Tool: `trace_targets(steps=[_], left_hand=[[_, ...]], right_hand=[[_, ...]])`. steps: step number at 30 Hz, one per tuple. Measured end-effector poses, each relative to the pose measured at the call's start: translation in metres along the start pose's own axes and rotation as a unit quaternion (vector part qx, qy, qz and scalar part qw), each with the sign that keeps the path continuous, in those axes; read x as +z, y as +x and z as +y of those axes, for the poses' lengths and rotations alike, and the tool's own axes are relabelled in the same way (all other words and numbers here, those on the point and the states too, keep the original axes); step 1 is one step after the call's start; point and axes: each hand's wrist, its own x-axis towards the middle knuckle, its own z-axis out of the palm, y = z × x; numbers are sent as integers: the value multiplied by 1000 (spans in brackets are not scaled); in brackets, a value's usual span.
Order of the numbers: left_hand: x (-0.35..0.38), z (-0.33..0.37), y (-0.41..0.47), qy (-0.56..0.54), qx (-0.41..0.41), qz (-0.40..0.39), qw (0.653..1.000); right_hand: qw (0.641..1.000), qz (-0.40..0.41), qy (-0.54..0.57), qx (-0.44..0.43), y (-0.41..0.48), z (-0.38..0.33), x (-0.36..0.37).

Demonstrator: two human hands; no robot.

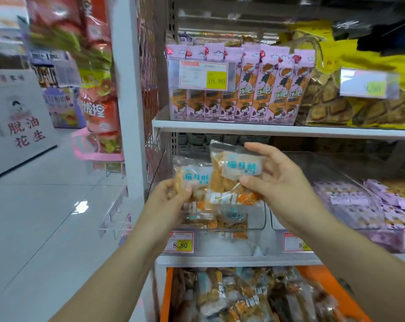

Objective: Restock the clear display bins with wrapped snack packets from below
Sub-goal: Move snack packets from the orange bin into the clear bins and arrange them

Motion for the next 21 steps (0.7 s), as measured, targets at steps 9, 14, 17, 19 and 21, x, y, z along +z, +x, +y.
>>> trace_targets(steps=[9, 14, 17, 19, 21], left_hand=[[-3, 4, 2, 43, 60, -144, 987], [-13, 9, 11, 95, 104, -171, 975], [-13, 4, 15, 138, 114, -154, 972], [-13, -1, 21, 184, 123, -137, 965], [-14, -3, 26, 261, 144, -126, 946]], right_hand=[[978, -21, -202, -50, 12, 8, 27], [958, -146, -243, 31, 30, -1, 16], [952, -195, -228, 60, 36, -2, 12], [941, -204, -266, 38, 37, -2, 10], [930, -178, -321, 0, 39, 2, 9]])
